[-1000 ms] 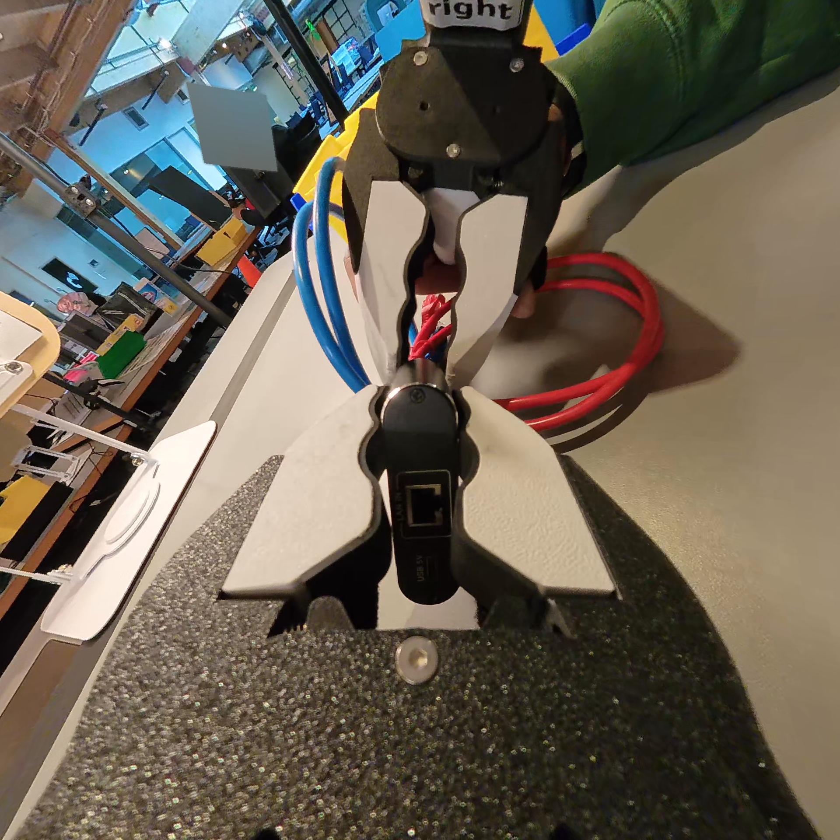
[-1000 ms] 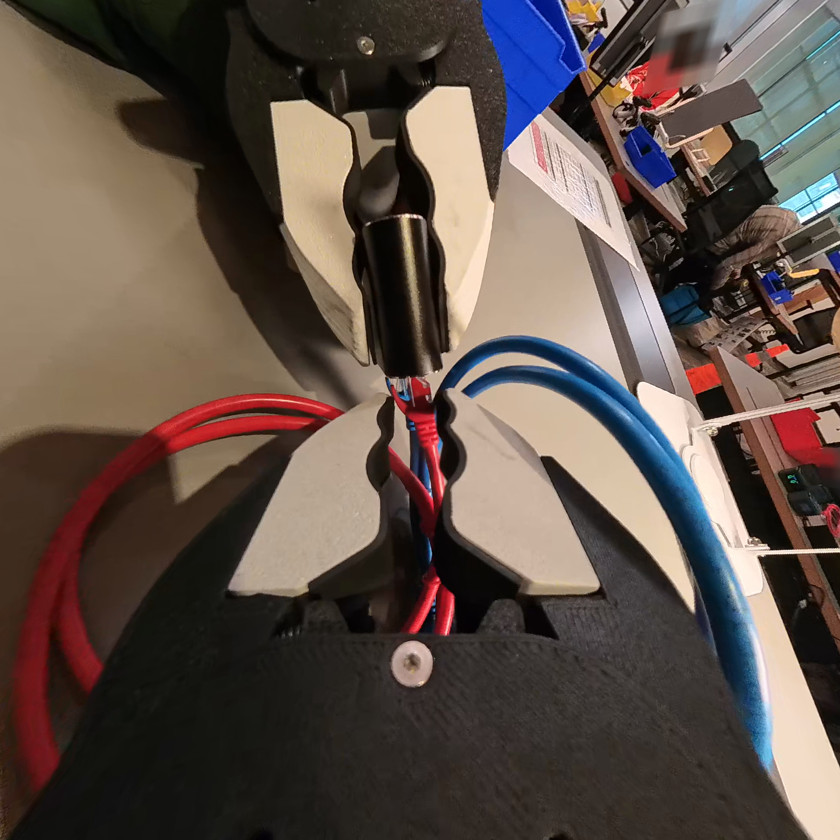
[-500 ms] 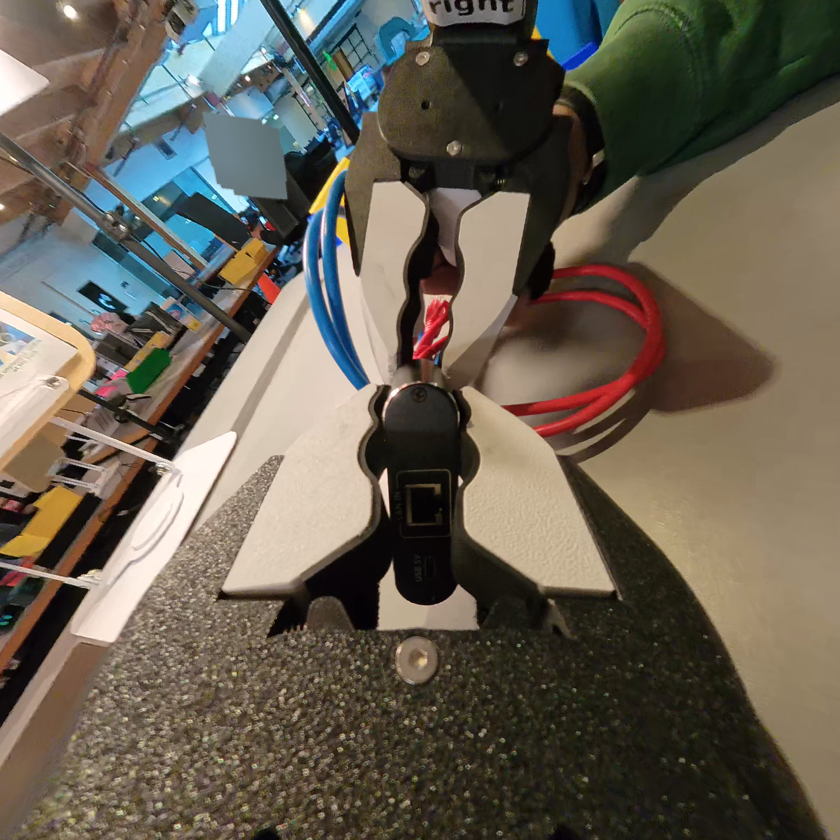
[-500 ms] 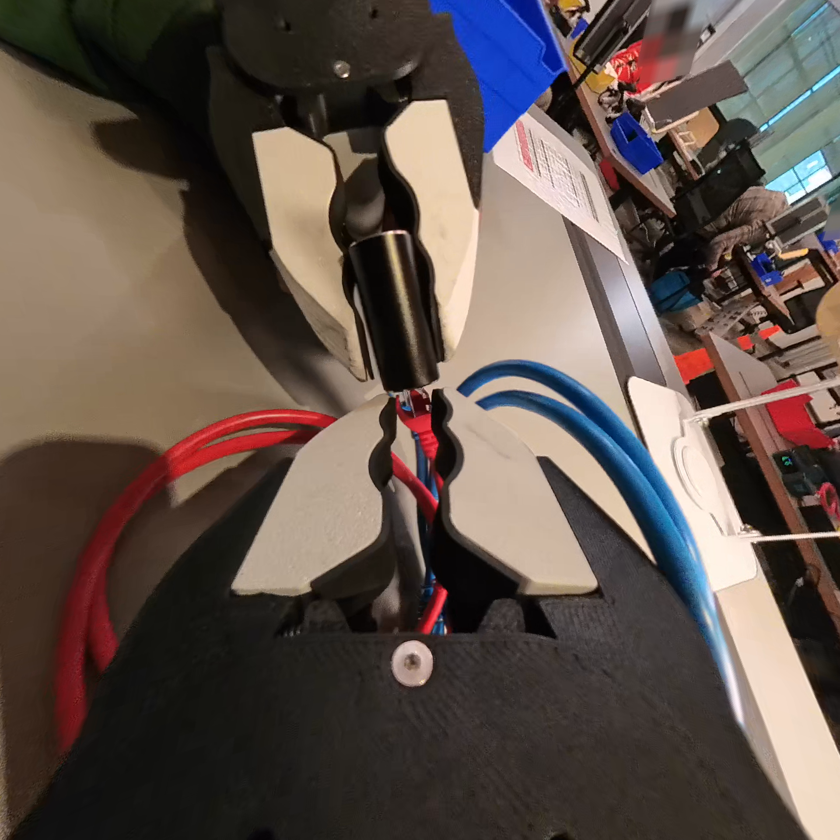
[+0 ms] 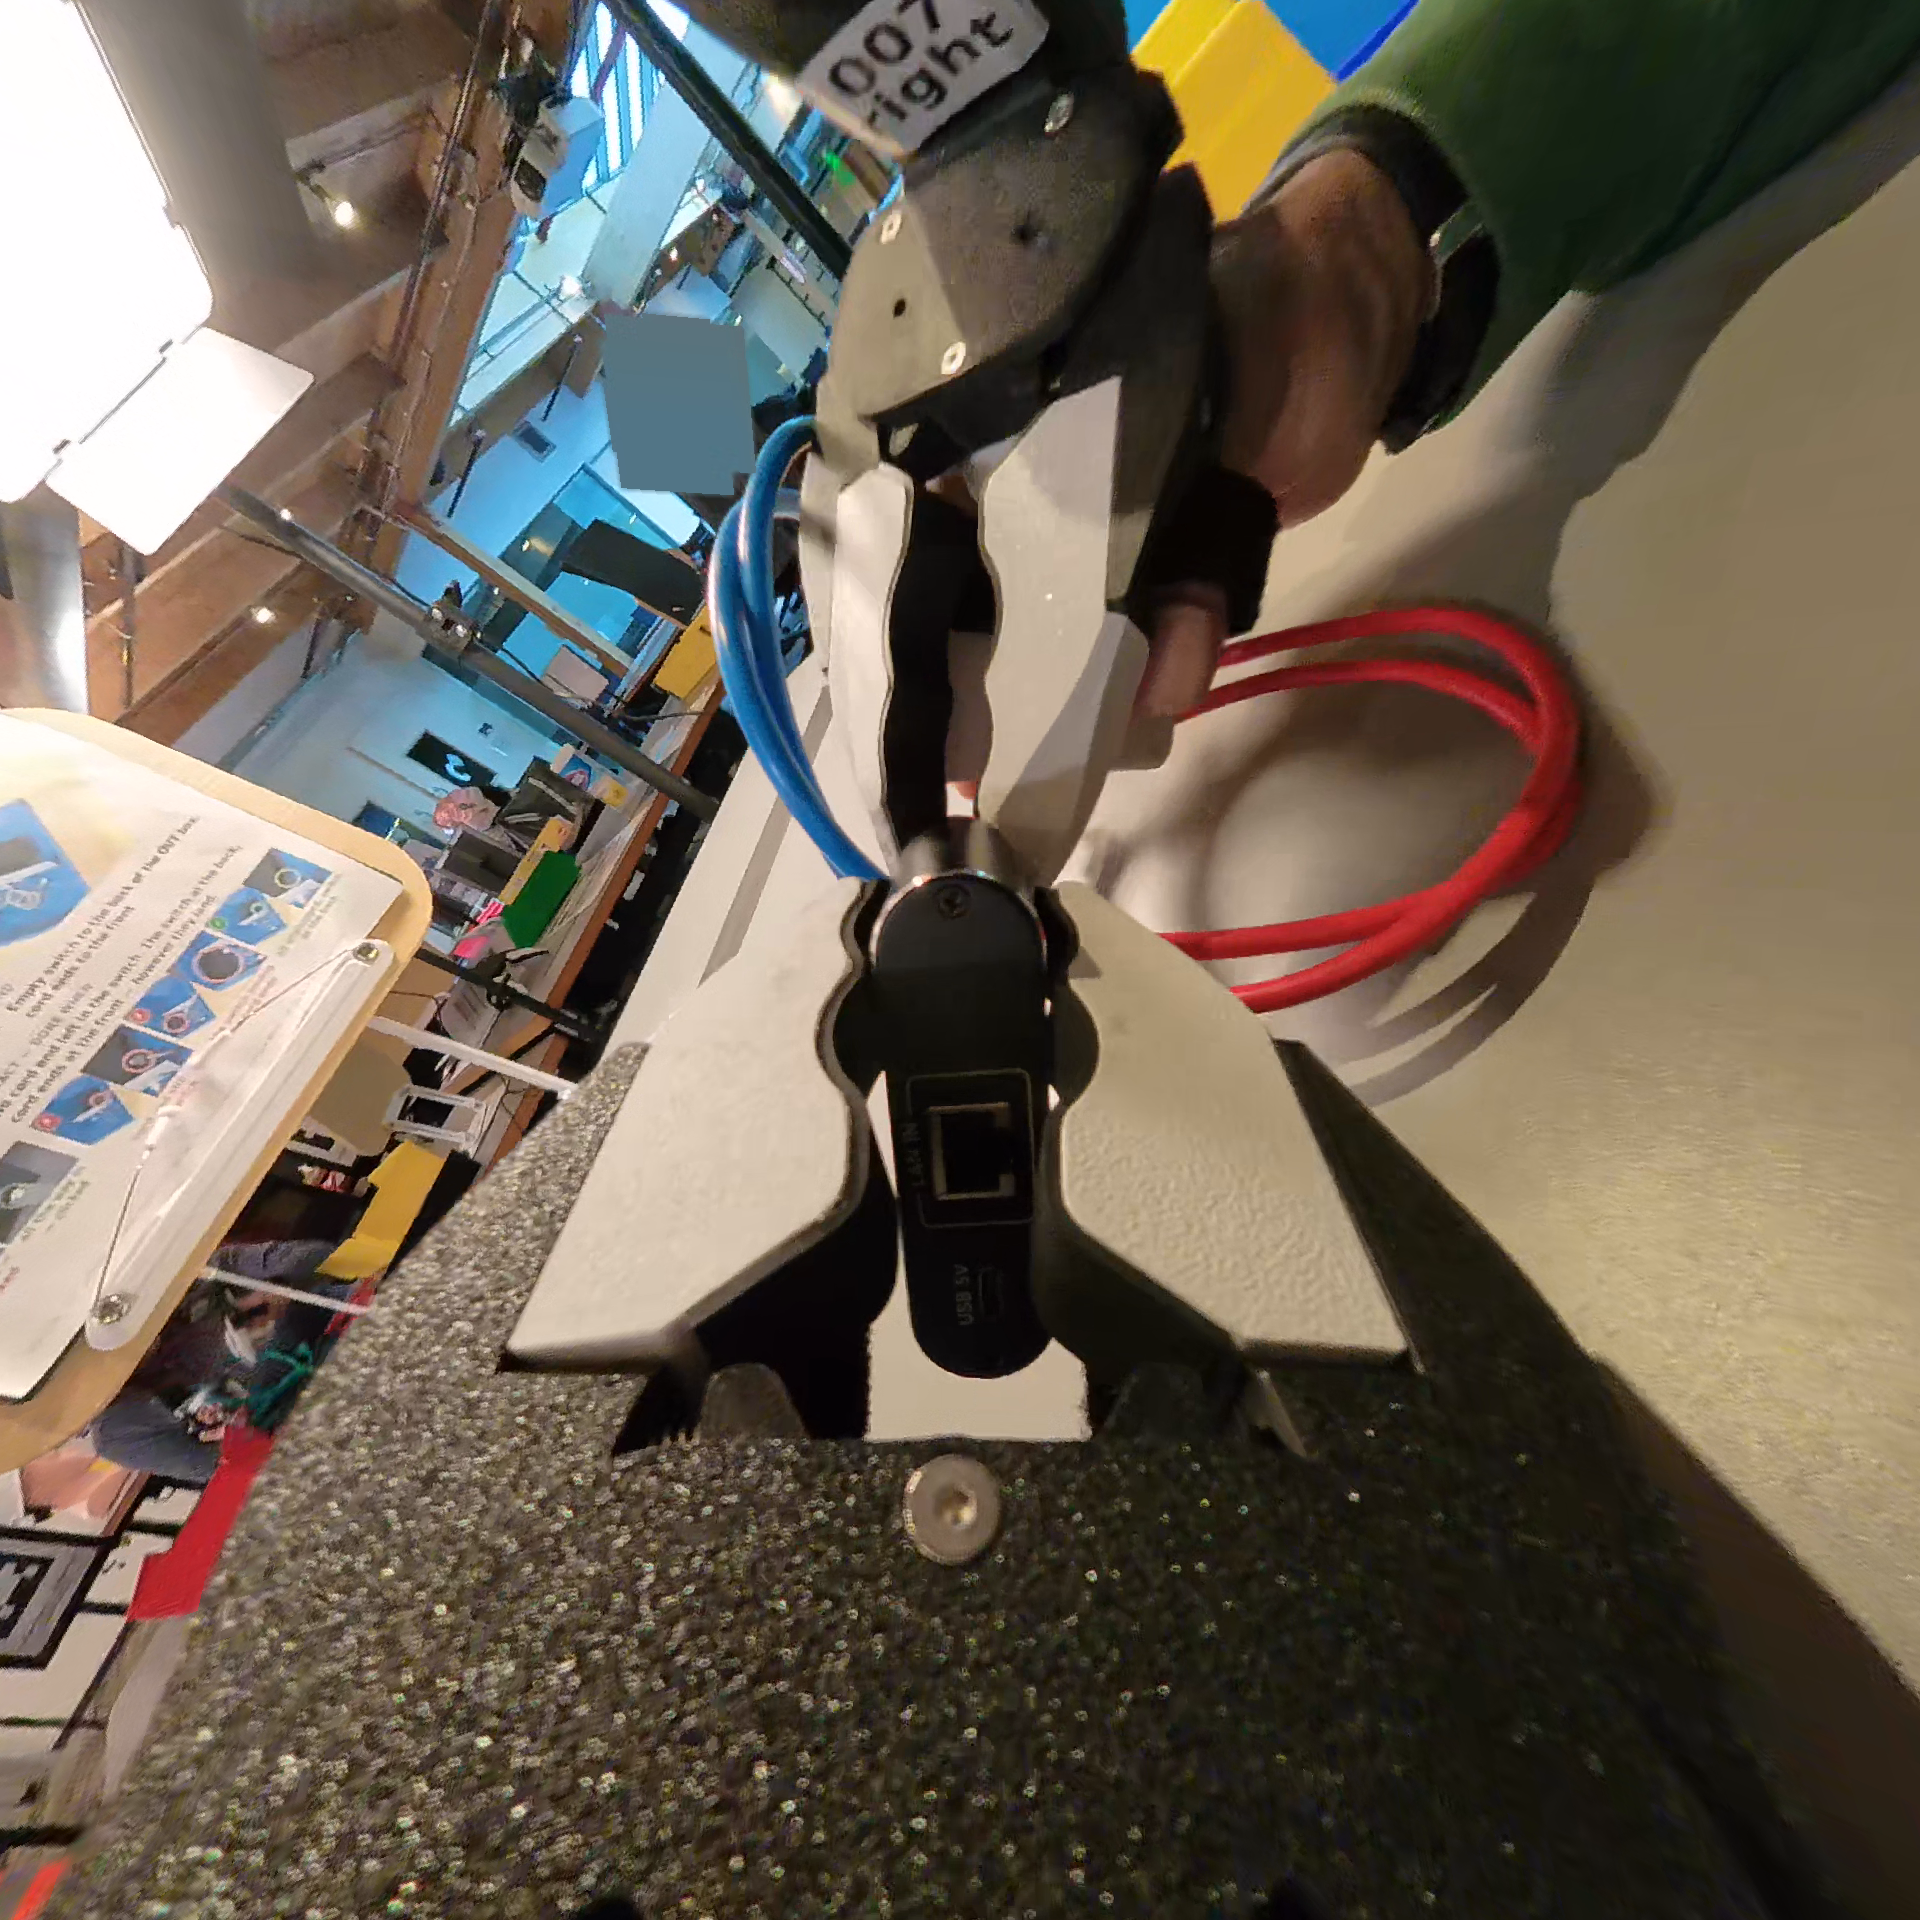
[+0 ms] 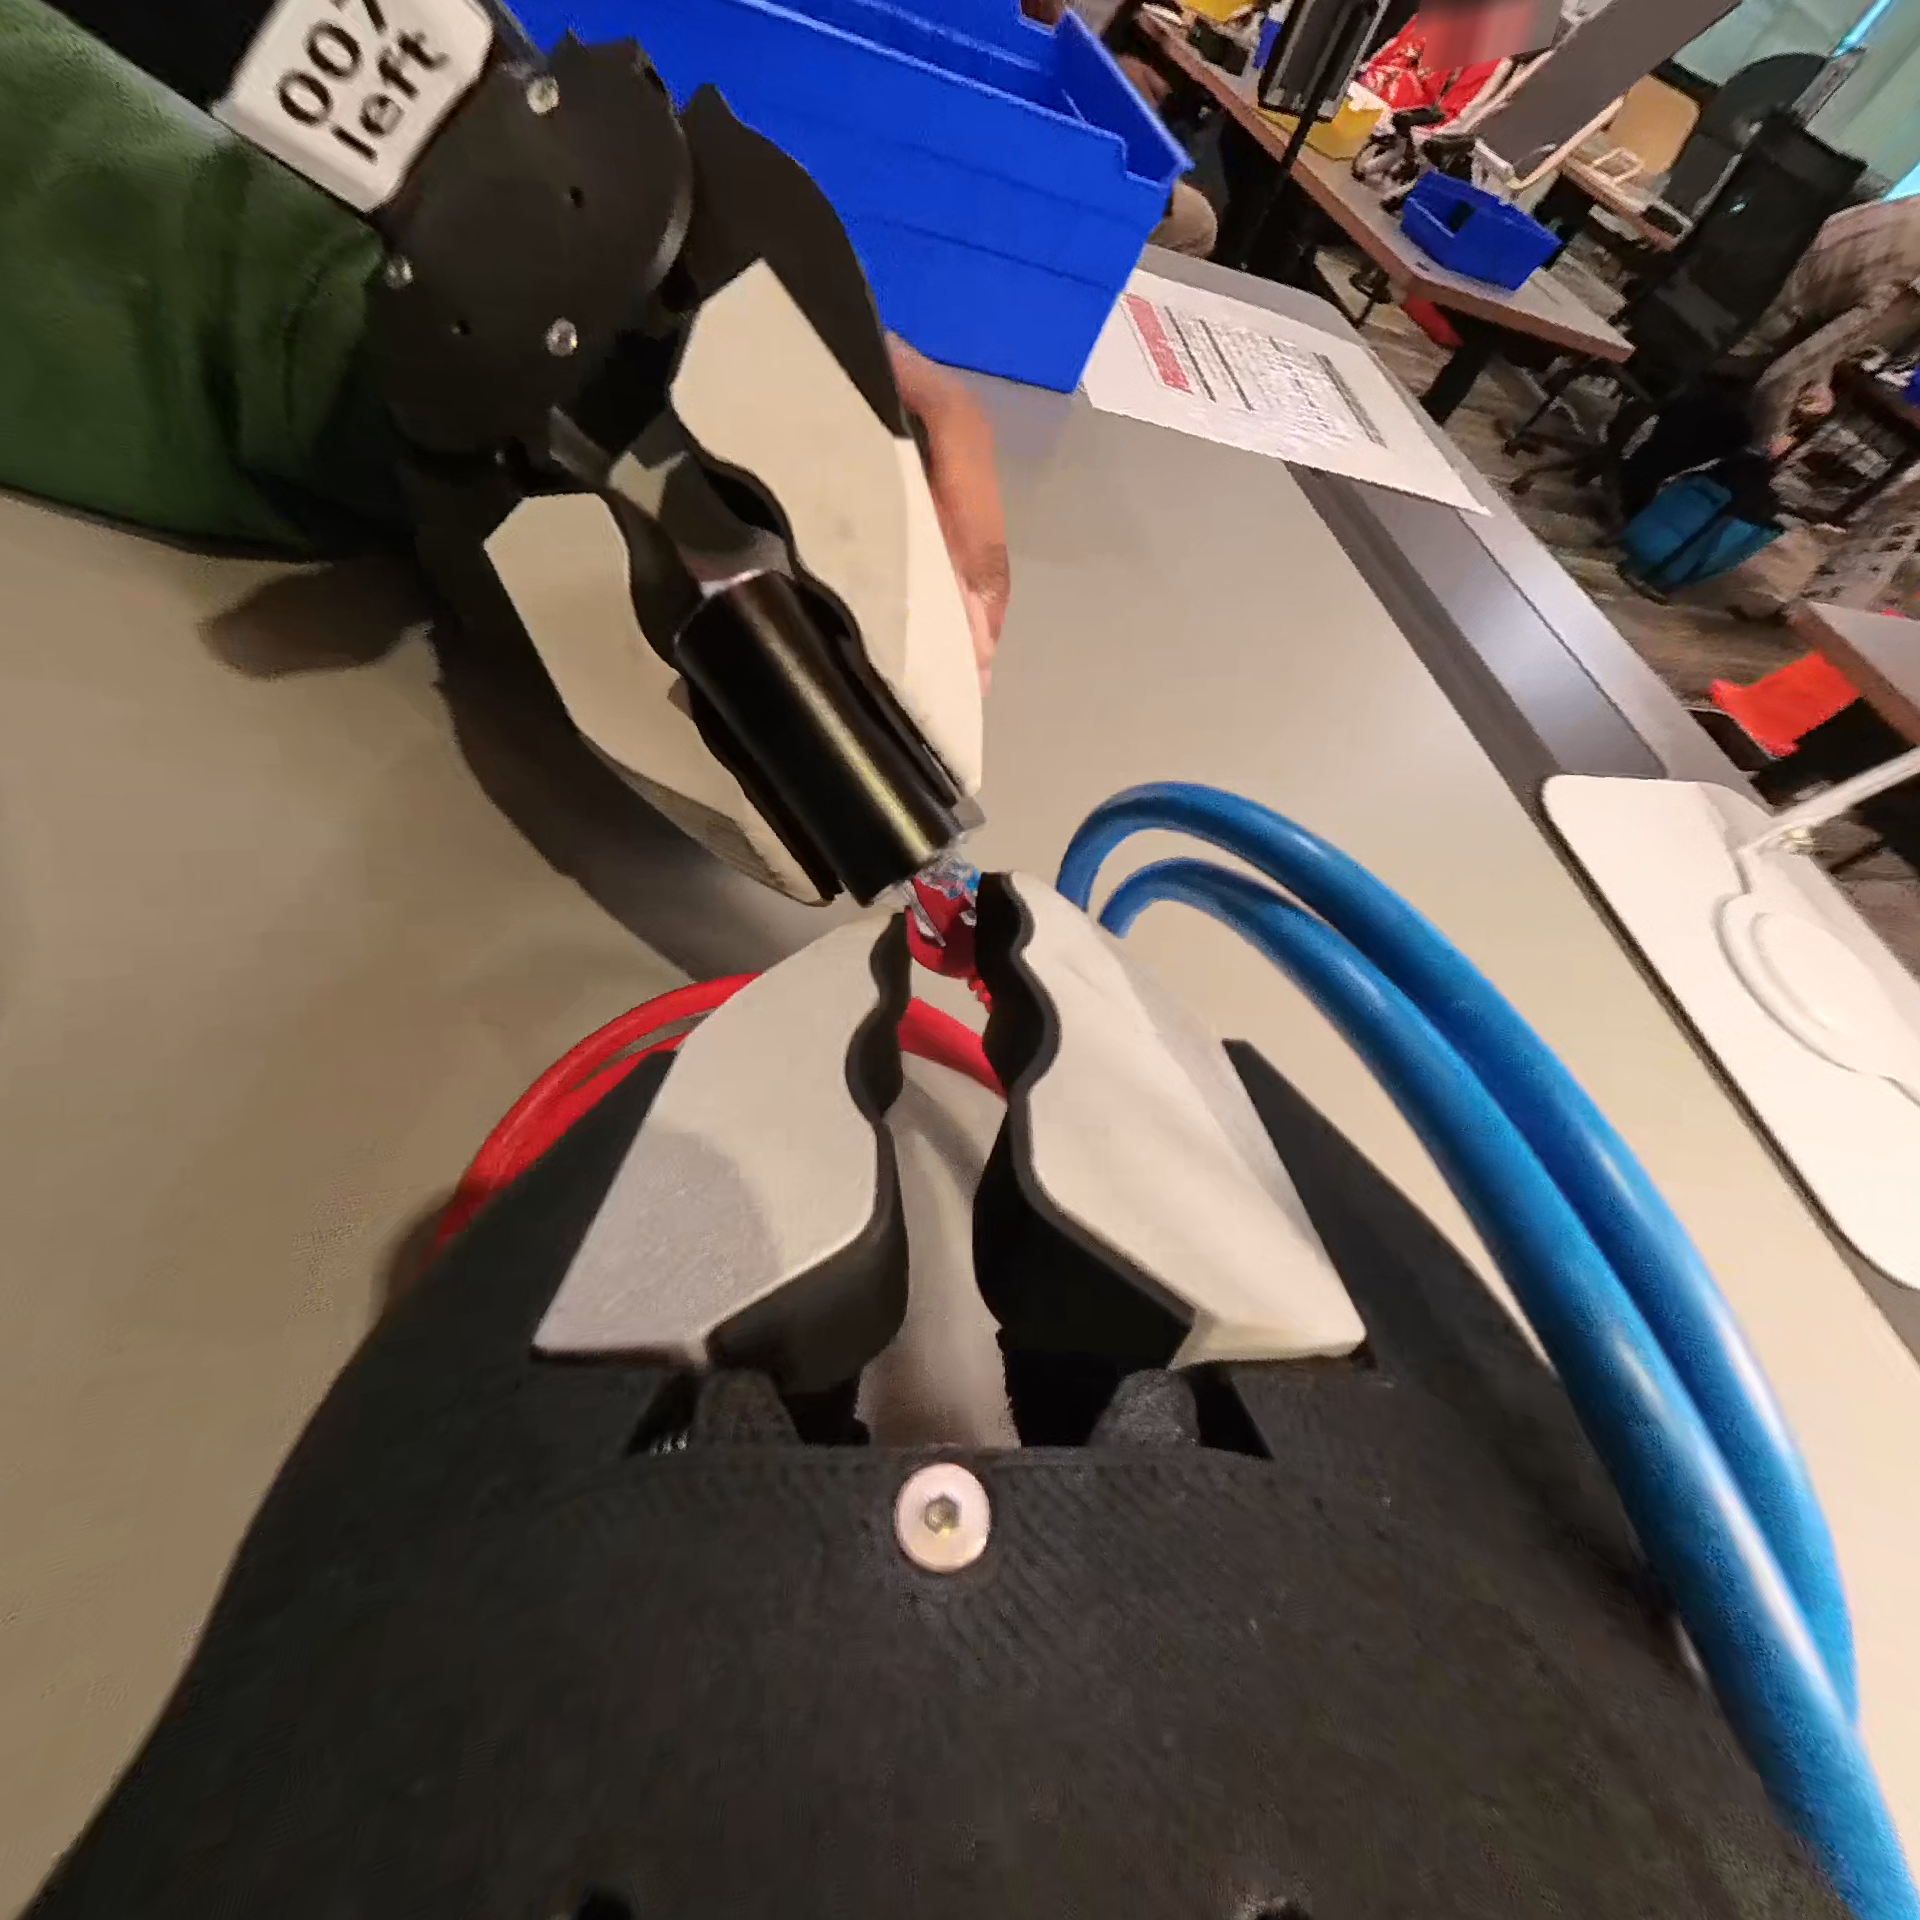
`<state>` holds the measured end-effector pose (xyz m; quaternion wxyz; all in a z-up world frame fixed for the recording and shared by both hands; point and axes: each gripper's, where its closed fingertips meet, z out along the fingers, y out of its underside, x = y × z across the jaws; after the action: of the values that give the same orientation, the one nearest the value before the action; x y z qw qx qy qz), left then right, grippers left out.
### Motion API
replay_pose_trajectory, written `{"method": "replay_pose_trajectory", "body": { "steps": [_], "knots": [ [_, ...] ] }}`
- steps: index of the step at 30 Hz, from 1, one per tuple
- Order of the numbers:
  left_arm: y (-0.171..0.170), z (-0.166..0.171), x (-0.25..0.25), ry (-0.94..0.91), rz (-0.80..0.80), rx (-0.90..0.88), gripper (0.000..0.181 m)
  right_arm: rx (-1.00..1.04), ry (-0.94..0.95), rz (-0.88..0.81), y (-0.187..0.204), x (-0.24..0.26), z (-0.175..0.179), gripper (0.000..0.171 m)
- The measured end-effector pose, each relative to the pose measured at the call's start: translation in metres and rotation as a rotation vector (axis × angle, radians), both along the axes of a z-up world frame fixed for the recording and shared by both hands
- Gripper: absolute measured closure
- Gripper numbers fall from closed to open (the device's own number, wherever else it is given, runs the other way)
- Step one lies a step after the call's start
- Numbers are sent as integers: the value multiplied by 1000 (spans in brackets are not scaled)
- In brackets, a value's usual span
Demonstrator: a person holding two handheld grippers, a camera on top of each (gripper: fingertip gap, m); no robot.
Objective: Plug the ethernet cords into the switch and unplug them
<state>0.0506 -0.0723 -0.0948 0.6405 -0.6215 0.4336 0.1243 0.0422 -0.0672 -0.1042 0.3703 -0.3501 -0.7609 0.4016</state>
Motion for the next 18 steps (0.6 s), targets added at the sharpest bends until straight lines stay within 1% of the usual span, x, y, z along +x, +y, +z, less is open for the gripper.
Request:
{"method": "replay_pose_trajectory", "body": {
  "steps": [2,3,4,5,6,7,8,9,11,14,18],
  "knots": [
    [-1,-1,3,-14,-22,-23,152,1,4,36,-2,3,0,157],
    [-2,-2,4,-13,-32,-32,148,14,0,38,-2,4,-2,159],
    [-3,-3,4,-4,-42,-35,152,38,3,44,-3,5,-3,159],
    [-4,-4,5,-3,-49,-45,152,81,5,22,0,5,-5,159],
    [-10,-7,6,5,-90,-66,152,149,30,-72,19,3,-3,159],
    [-14,-11,6,9,-107,-91,153,174,61,-161,45,3,5,158],
    [-11,-10,4,-16,-80,-92,153,144,86,-220,66,6,17,159],
    [-7,-5,1,-79,-51,-91,153,138,98,-200,73,11,22,158],
    [-1,4,-4,-183,-30,-110,153,197,95,-139,65,16,16,158],
    [8,-5,-21,-235,51,-157,153,155,56,-82,51,17,9,158],
    [16,-12,-35,-277,127,-207,154,104,18,-24,53,20,1,157]
  ]
}}
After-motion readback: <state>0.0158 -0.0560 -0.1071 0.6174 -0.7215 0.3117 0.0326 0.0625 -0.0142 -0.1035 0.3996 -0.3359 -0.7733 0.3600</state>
